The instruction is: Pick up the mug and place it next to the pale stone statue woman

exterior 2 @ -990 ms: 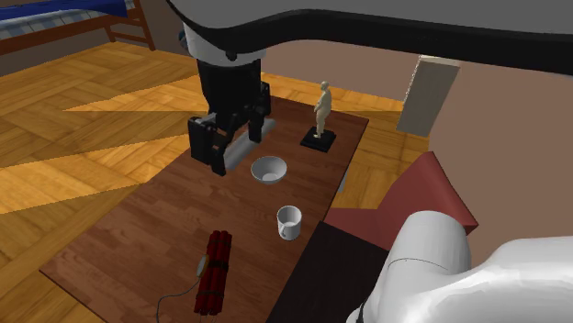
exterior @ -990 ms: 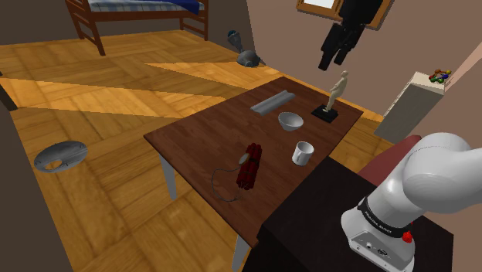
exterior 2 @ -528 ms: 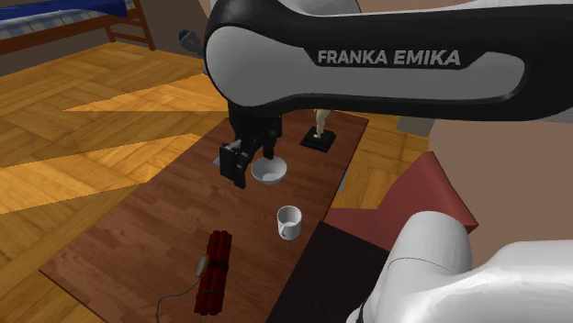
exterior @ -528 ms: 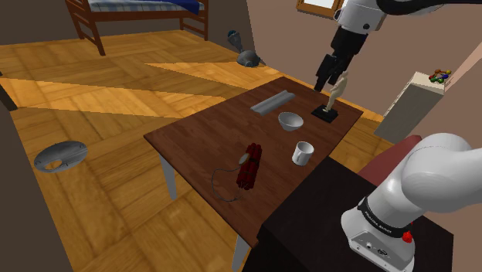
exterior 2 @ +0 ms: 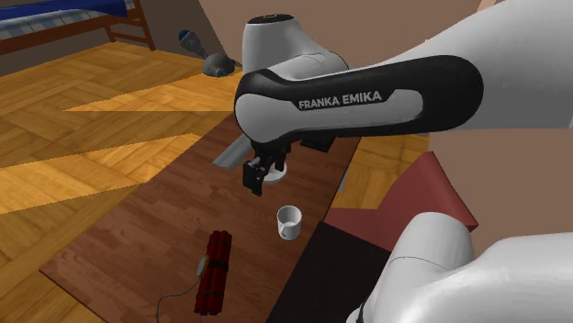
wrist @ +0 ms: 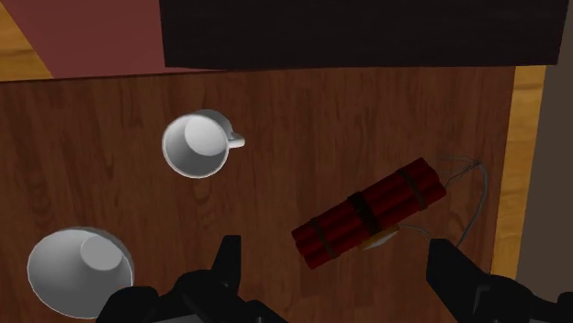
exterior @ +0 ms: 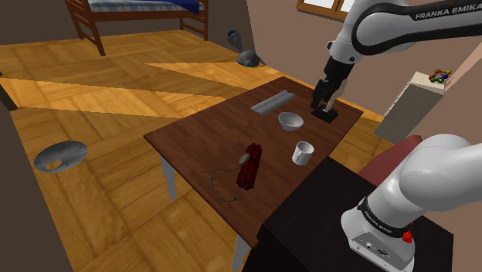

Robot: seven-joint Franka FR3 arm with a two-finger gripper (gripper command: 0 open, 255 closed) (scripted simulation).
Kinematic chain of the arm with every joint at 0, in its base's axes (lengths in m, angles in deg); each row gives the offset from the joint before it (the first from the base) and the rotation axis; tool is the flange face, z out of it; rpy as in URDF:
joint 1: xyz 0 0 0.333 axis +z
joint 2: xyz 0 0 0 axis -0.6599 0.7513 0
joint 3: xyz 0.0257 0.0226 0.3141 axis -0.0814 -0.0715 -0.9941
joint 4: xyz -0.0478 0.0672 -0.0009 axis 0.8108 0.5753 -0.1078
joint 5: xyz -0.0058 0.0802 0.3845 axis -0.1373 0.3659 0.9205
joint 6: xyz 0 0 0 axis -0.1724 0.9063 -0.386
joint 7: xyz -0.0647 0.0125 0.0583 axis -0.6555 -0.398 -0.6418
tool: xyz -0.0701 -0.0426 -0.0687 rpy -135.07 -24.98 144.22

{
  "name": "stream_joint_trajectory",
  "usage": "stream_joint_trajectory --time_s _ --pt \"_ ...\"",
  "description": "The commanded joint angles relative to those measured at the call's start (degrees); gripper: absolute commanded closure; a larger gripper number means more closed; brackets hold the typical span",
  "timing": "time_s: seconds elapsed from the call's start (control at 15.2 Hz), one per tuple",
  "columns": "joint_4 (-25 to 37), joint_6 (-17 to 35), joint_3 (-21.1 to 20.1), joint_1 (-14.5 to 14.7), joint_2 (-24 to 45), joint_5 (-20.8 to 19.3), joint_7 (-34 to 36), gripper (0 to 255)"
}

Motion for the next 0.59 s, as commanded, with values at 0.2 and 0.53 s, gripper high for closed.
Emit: stream_joint_trajectory --time_s 0.2,0.53 --pt "-3.9 9.9 4.4 -1.5 6.2 -1.6 -4.2 0" --pt "-5.4 20.1 9.3 -2.1 15.5 -1.7 -9.2 0"
